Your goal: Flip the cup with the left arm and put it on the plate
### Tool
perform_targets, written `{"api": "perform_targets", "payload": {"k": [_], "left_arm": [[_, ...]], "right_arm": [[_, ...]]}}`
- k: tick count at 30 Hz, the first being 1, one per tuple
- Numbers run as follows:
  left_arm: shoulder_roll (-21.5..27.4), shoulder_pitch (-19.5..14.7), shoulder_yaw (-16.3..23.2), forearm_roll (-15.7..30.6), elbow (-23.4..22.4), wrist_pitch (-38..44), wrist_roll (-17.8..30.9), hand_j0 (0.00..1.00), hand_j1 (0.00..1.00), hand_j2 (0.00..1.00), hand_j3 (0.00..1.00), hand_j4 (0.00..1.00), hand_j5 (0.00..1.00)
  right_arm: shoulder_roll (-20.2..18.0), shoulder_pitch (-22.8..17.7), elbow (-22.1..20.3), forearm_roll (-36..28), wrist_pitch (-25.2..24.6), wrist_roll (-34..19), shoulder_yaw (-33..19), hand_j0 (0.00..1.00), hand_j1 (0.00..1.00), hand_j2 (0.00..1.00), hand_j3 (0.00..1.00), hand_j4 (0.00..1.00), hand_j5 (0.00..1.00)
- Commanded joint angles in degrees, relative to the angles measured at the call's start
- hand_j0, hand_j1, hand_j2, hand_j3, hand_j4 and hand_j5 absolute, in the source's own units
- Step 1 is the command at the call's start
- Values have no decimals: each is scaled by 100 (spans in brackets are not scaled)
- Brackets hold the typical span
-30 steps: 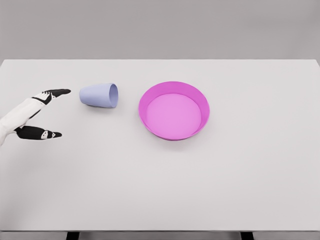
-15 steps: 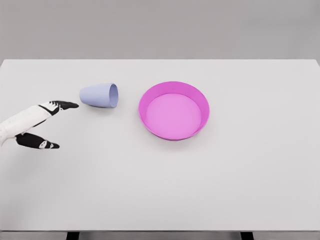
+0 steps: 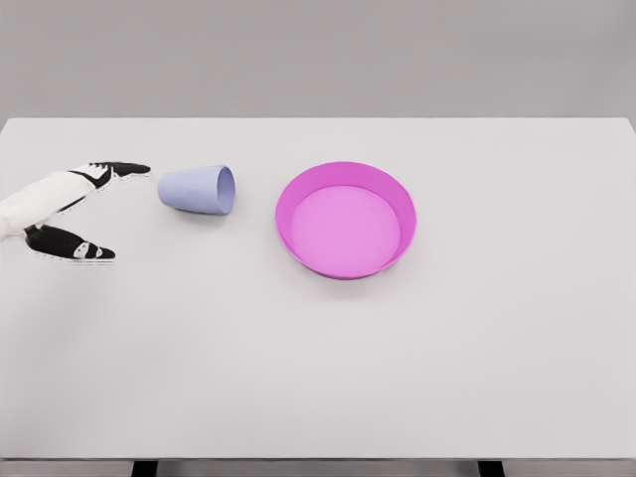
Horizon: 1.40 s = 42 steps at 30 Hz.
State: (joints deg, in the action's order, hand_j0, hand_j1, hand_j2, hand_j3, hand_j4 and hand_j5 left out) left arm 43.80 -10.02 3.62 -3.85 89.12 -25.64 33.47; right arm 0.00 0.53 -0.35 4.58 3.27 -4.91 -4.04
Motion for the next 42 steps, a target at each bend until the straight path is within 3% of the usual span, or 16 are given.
{"api": "perform_targets", "payload": {"k": [1,4,6,9,11,18,25,28,33,42], "left_arm": [[-108,-9,43,-19,184,1068,36,100,100,100,100,100,100],[-126,-9,51,-46,553,1808,153,100,100,100,100,100,100],[-179,-9,60,-564,843,2440,153,100,100,100,100,100,100],[-390,-176,69,-836,975,2854,153,100,100,100,100,100,100],[-855,-377,69,-1714,1019,3381,153,100,100,100,100,100,100],[-1770,-677,95,-2454,1125,3408,153,100,100,100,100,100,100],[-2147,-747,543,-2560,1178,3118,153,100,100,100,100,100,100],[-2367,-826,711,-3068,1178,3171,153,100,100,100,100,100,100],[-2464,-844,719,-3570,1125,3197,153,100,100,100,100,100,100],[-2500,-967,675,-3588,642,3180,153,100,100,100,100,100,100]], "right_arm": [[0,0,0,-1,7,-1,0,100,100,100,100,100,100],[0,0,0,-1,-2,-1,0,100,100,100,100,100,100],[0,0,0,-1,-2,-1,0,100,100,100,100,100,100],[0,0,0,-1,-2,-1,0,100,100,100,100,100,100],[0,0,0,-1,-2,-1,0,100,100,100,100,100,100],[0,0,0,-1,7,-1,0,100,100,100,100,100,100],[0,0,0,-1,-2,-1,0,100,100,100,100,100,100],[0,0,0,-1,-2,-1,0,100,100,100,100,100,100],[0,0,0,-1,7,-1,0,100,100,100,100,100,100],[0,0,0,-1,7,-1,0,100,100,100,100,100,100]]}}
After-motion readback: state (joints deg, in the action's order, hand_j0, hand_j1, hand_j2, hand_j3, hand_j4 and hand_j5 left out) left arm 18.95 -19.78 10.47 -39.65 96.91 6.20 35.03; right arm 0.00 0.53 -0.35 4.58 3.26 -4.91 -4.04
